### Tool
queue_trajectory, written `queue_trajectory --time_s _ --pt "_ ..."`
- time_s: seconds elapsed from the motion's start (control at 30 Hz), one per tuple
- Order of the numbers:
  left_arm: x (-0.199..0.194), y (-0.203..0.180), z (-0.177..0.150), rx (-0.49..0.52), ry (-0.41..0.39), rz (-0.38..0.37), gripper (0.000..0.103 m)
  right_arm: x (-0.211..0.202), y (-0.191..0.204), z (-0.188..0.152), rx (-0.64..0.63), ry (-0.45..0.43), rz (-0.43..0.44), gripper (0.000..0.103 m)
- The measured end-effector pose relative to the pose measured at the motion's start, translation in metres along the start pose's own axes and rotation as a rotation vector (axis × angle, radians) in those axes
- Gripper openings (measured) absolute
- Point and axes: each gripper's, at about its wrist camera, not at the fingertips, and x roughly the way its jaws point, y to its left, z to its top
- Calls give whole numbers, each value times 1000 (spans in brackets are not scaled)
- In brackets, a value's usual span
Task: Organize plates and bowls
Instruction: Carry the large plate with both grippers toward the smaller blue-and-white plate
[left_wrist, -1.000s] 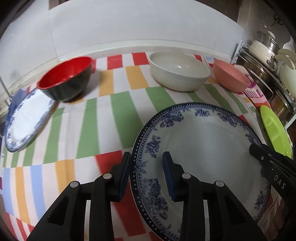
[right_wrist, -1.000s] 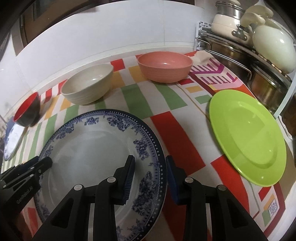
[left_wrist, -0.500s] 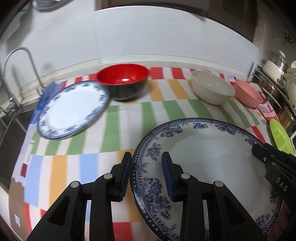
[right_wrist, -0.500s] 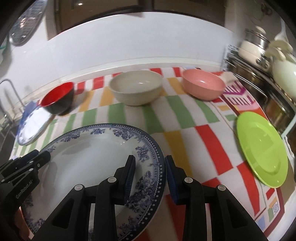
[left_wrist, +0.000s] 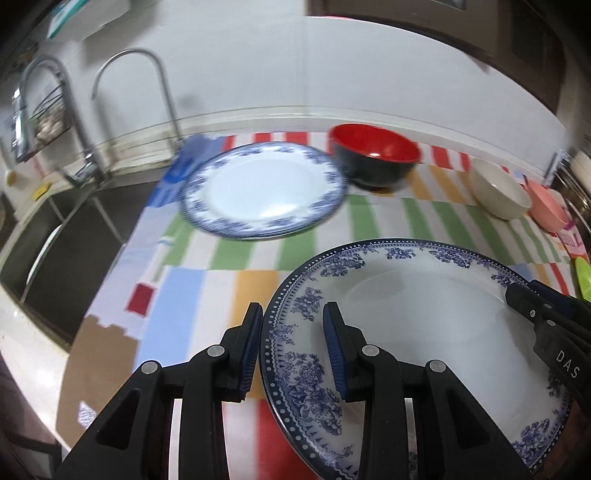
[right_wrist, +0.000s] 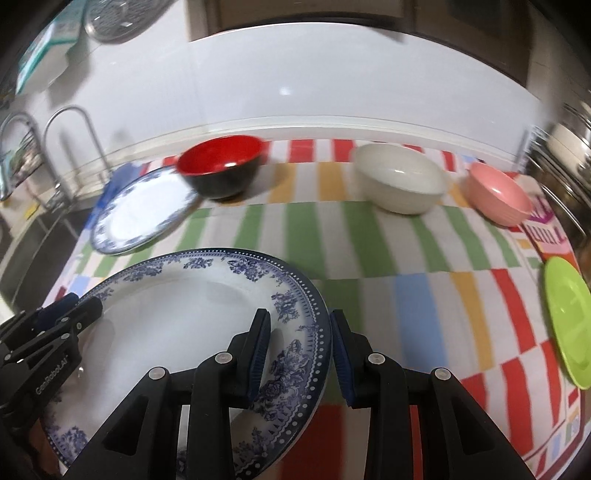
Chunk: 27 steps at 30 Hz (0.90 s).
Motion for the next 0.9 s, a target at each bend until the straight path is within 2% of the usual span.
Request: queue_trajectory --time_s 0.4,0.9 --pt "-2 59 -20 -51 46 78 34 13 65 -8 -89 63 74 34" --pt "7 73 -46 -75 117 101 35 34 82 -31 -140 193 97 34"
